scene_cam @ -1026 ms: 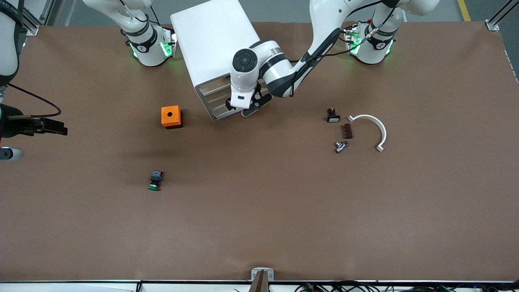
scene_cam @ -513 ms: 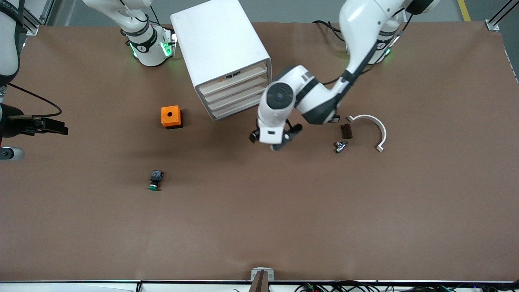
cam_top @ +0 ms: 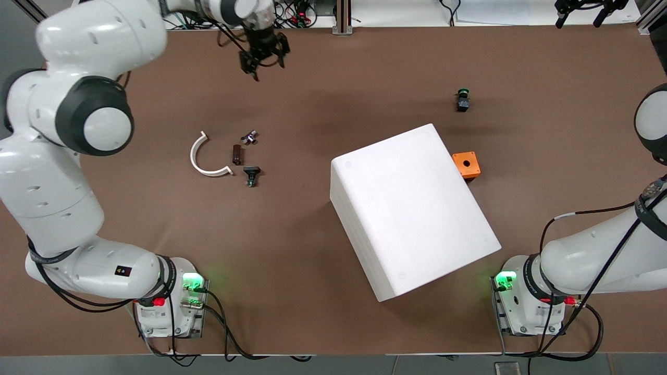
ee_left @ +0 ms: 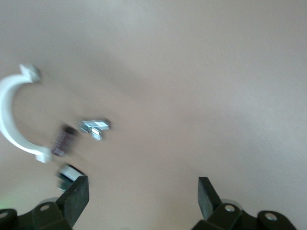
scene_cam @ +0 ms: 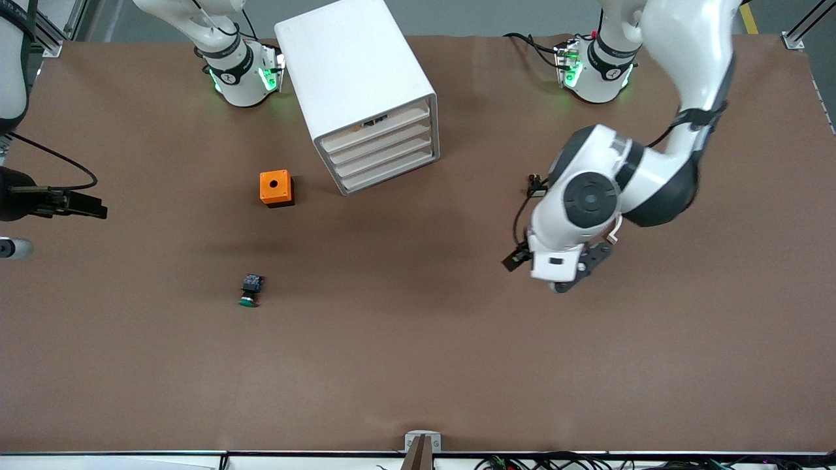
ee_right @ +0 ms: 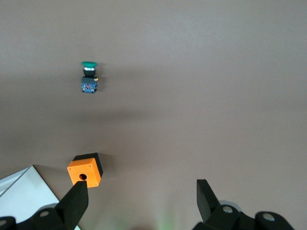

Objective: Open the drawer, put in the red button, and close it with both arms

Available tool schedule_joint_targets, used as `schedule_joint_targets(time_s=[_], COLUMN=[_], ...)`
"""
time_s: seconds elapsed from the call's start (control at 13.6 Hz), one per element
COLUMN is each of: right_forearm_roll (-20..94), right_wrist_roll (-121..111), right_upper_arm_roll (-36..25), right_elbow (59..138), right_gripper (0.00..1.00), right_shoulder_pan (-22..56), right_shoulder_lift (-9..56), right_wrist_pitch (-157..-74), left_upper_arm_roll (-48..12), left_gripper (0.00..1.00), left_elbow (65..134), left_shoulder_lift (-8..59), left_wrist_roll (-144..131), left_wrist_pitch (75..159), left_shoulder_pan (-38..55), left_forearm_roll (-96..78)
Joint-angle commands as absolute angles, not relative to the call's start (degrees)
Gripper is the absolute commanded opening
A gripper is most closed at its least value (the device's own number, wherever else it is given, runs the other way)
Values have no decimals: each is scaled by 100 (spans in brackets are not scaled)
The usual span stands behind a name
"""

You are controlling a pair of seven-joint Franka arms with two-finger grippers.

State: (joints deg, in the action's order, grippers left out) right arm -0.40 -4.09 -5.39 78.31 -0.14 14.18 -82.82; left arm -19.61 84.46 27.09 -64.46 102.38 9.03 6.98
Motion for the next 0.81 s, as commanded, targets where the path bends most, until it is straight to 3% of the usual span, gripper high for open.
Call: schedule_joint_targets(time_s=[0.0, 0.15, 0.44, 0.73], right_forearm_roll=[-62, -62, -97, -105], right_wrist_roll=[-325, -290, -290, -290], right_upper_arm_roll=[-457, -466, -448, -457], right_elbow=[7524, 7532, 7988, 8253], right_gripper=[100, 100, 100, 100], right_shoulder_pan=[-62, -61, -9, -9], right_shoulder_lift=[1389, 1354, 766, 344], right_wrist_pitch=[-8087, -7718, -7795, -7805], left_upper_arm_roll=[-1995, -1995, -2021, -2021], left_gripper=[100, 100, 100, 100], left_elbow=[8604, 8674, 9043, 9062], left_shoulder_lift=[2006, 1602, 688, 221], left_wrist_roll=[-5331, -4513, -2833, -1979], left_wrist_pitch=[9565, 9239, 8895, 8710], left_shoulder_pan=[380, -24, -824, -1247], left_forearm_roll=[809, 817, 800, 765])
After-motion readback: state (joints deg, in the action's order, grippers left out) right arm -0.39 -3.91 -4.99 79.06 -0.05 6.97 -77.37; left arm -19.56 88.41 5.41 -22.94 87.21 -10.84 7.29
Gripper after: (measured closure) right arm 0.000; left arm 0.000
